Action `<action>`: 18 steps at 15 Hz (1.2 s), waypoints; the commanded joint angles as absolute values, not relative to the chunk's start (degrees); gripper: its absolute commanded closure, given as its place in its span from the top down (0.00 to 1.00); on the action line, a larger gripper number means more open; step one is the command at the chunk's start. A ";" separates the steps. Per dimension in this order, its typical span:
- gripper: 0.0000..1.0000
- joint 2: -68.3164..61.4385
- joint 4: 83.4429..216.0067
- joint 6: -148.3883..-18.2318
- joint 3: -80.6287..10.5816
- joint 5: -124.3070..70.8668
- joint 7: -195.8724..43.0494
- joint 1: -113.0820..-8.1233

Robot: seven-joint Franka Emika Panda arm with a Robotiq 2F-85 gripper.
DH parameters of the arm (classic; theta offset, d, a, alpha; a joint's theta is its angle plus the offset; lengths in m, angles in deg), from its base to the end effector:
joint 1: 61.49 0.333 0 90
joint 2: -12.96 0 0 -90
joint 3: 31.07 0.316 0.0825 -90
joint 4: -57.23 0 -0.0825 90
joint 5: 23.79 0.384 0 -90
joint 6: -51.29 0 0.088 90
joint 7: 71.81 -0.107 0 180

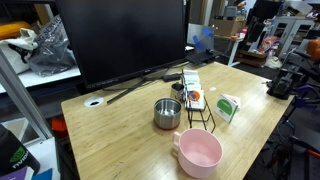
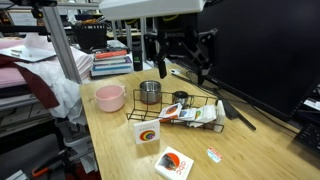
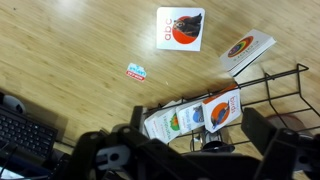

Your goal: Remove the white and orange book from the rack and put it on the table

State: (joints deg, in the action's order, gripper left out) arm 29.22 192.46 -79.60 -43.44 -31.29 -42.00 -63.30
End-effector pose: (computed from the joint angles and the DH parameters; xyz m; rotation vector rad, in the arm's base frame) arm 0.4597 -0.1228 0.4559 2.9649 0.5253 0.2591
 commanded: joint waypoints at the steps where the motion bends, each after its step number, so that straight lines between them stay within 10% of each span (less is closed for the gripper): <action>1: 1.00 26.96 190.82 -77.82 -43.72 -27.22 -36.05 -62.06; 18: 1.00 2.50 174.34 -74.15 -35.30 -17.97 -26.65 -63.17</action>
